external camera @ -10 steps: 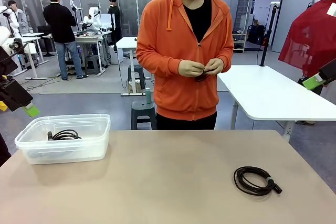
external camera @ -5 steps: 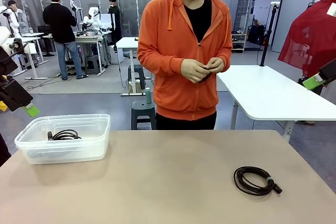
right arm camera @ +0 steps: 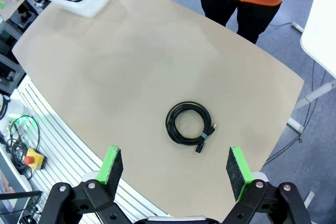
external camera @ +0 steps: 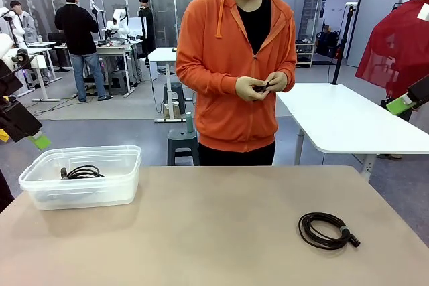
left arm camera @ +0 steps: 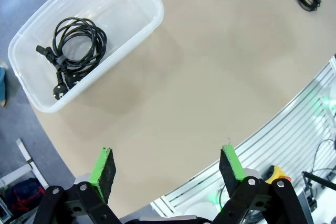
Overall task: Organize and store the cables.
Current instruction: Place the USB Extension Cable into the Organizing box.
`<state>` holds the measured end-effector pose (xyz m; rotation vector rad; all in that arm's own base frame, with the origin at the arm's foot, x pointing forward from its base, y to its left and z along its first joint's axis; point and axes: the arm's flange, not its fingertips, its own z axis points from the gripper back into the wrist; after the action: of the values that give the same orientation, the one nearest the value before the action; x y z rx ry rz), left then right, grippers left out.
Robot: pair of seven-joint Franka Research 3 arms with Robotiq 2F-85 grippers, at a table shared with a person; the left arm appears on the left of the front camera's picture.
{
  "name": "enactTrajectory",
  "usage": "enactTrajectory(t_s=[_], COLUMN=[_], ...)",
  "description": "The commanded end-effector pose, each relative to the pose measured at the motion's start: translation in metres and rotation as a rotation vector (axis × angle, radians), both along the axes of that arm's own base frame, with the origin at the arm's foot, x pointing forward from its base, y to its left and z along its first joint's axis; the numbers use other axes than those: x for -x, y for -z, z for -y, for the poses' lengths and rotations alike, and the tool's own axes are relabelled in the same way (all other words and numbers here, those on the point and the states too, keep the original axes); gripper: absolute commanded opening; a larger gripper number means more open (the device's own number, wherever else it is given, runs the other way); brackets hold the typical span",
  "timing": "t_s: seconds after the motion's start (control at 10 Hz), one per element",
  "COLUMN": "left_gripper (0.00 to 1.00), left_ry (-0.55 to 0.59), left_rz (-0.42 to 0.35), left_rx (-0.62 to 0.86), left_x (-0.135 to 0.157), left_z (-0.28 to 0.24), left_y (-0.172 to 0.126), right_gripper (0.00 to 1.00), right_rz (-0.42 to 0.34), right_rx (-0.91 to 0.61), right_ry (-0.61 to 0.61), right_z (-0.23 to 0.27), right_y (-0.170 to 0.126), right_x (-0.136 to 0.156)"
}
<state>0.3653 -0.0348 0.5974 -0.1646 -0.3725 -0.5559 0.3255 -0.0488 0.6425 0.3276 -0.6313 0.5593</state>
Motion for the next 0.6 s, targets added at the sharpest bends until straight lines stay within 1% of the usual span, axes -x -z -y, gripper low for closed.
enactTrajectory(t_s=[0.0, 0.5], left_gripper=[1.0, 1.0], left_ry=[0.001, 0.0], left_rz=[-0.001, 0.0], left_rx=[0.0, 0.0], left_x=[-0.0016, 0.0], left_z=[0.0001, 0.0], left_y=[-0.0003, 0.0], right_gripper=[1.0, 1.0], right_rz=[0.002, 0.002], right_rx=[-0.007, -0.007], right_ry=[-0.019, -0.019], right_z=[0.0018, 0.0018], right_y=[0.0004, 0.0004], right_x=[-0.0003, -0.0003])
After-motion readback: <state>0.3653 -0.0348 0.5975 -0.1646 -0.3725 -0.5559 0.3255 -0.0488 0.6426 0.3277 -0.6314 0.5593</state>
